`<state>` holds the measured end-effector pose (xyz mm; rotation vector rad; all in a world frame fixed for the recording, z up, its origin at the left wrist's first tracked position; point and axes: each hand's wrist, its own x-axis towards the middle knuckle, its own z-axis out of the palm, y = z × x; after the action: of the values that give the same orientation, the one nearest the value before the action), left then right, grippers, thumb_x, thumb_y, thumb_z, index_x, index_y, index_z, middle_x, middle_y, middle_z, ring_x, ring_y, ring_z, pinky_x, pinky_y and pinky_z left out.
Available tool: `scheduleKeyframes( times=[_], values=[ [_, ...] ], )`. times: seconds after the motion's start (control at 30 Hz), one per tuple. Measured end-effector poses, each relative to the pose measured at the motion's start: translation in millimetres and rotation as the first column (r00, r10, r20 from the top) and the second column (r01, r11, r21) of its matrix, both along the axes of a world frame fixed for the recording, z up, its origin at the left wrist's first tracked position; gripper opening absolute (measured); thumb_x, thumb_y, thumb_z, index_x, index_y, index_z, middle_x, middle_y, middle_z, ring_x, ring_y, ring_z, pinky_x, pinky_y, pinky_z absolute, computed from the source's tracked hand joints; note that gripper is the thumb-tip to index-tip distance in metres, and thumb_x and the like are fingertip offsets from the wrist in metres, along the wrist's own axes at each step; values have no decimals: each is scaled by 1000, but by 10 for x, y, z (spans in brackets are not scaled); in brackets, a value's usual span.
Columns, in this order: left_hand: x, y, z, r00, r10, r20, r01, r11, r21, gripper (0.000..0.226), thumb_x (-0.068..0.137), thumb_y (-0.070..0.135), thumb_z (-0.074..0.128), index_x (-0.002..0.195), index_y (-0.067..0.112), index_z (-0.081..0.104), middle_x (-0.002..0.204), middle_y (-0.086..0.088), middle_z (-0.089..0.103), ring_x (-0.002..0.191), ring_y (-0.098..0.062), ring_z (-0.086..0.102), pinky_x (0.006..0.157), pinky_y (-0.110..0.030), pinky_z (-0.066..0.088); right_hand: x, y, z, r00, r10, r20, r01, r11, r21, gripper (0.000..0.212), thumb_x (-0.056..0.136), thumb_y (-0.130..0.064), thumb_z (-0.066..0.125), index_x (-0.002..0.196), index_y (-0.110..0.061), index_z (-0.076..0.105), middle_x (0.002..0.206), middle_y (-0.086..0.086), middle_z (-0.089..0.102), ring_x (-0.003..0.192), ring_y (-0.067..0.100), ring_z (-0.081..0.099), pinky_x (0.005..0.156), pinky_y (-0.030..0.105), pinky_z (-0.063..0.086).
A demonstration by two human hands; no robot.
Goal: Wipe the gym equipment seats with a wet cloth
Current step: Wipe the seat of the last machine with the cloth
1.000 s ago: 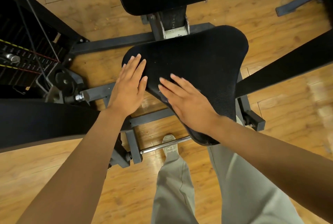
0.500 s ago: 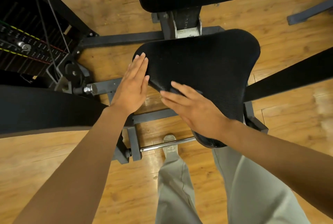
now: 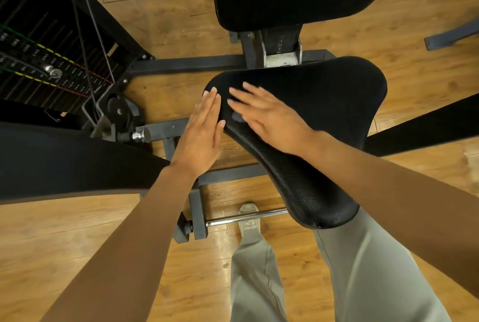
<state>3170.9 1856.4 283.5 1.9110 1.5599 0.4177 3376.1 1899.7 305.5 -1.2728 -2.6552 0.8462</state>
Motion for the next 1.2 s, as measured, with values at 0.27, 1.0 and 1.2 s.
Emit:
scheduleKeyframes(
  times=[0.27,1.0,1.2],
  values=[
    [73,5,49,999,27,-31,-28,999,-17,52,107,15,35,154,1,19,165,-10,11,148,-10,-1,124,-31,3,-203,348,-109,986,-160,35,157,985,76,45,106,-14,41,152,-12,39,161,7,30,152,29,18,125,43,14],
    [142,-42,71,983,67,-173,-64,998,24,53,109,27,26,156,7,13,166,-6,5,150,-10,-6,119,-20,-13,-86,373,-64,915,-364,173,352,931,95,52,105,-12,43,156,-14,29,165,6,19,153,28,10,126,41,9],
    [57,-79,72,989,33,-147,-34,999,-6,53,109,23,27,156,8,7,165,-3,-1,150,-9,-8,119,-19,-11,42,-358,63,996,-92,-6,92,991,93,46,103,-16,41,148,-12,46,155,6,42,148,32,28,120,43,20]
  ],
)
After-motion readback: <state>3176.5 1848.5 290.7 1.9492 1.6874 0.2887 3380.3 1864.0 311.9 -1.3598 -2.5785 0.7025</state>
